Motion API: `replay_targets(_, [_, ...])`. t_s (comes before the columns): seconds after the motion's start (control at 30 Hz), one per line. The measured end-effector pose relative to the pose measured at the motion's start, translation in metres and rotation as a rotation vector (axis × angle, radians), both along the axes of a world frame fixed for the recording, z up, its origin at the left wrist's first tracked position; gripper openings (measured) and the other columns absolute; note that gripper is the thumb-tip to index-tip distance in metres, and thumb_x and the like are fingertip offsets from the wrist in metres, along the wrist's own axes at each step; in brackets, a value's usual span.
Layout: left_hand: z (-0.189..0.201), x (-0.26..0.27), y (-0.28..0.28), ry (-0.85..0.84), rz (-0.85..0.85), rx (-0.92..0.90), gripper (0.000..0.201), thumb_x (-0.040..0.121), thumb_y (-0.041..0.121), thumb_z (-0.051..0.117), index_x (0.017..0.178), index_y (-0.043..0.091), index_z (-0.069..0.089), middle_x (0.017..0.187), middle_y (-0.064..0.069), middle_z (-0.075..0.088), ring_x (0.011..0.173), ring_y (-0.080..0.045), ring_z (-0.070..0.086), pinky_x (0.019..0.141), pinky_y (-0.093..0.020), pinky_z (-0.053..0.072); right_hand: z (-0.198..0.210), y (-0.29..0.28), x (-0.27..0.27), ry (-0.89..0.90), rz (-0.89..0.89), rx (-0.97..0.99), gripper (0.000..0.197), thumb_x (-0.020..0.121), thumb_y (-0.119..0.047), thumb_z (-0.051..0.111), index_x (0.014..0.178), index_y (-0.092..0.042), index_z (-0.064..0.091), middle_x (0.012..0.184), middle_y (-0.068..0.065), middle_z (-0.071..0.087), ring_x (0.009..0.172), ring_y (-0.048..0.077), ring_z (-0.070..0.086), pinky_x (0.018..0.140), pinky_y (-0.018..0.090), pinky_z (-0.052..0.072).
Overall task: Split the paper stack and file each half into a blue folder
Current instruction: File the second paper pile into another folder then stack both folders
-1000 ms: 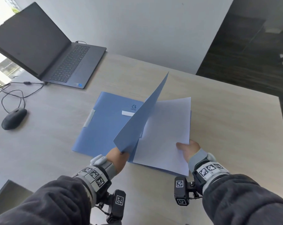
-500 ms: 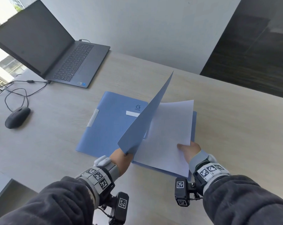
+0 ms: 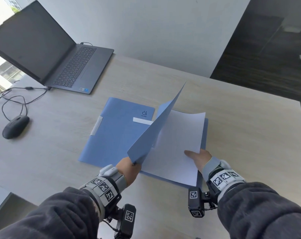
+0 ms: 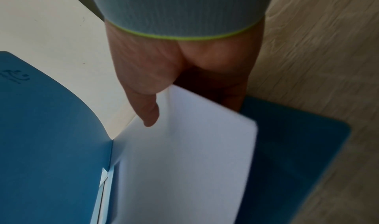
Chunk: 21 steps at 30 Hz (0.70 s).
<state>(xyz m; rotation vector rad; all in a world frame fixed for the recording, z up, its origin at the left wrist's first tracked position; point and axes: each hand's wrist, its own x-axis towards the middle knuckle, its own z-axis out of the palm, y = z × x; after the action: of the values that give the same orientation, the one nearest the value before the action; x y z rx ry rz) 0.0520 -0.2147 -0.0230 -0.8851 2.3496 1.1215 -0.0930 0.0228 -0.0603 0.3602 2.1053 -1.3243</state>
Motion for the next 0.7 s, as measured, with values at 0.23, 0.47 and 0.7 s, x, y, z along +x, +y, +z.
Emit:
replay_targets(0.23, [0.014,-0.006,0.013,-0.006,-0.116,-0.042,0.014,0.083,0.014,0.045,0.072,0.024,0.046,0.064,-0.001,0.049,0.049,-0.019,0.038,0.051,-0.027,0.029,0.005,0.023,-0.002,-0.093,-0.066,0.147,0.062,0.076,-0.055,0.057,0.098,0.002,0.065,0.100,0.026,0.069,0.091,0.042,0.068,0.081,0.045,0.052])
replay_targets(0.47, [-0.001,0.001,0.015,0.126,-0.283,-0.028,0.073,0.073,0.026,0.056,0.142,0.036,0.034,0.145,0.010,0.042,0.129,-0.017,0.046,0.104,-0.034,0.043,0.010,0.053,-0.002,-0.138,-0.286,0.134,0.058,0.087,-0.054,0.039,0.081,-0.003,0.066,0.066,0.014,0.066,0.052,0.029,0.058,0.047,0.028,0.044])
replay_targets(0.7, [-0.007,-0.003,0.023,0.006,-0.317,-0.164,0.081,0.070,0.026,0.054,0.146,0.036,0.028,0.154,0.006,0.024,0.139,-0.026,0.026,0.110,-0.041,0.035,0.011,0.074,0.009,0.017,-0.303,0.097,0.043,0.088,-0.047,0.040,0.090,-0.012,0.063,0.076,0.007,0.066,0.063,0.028,0.061,0.055,0.030,0.047])
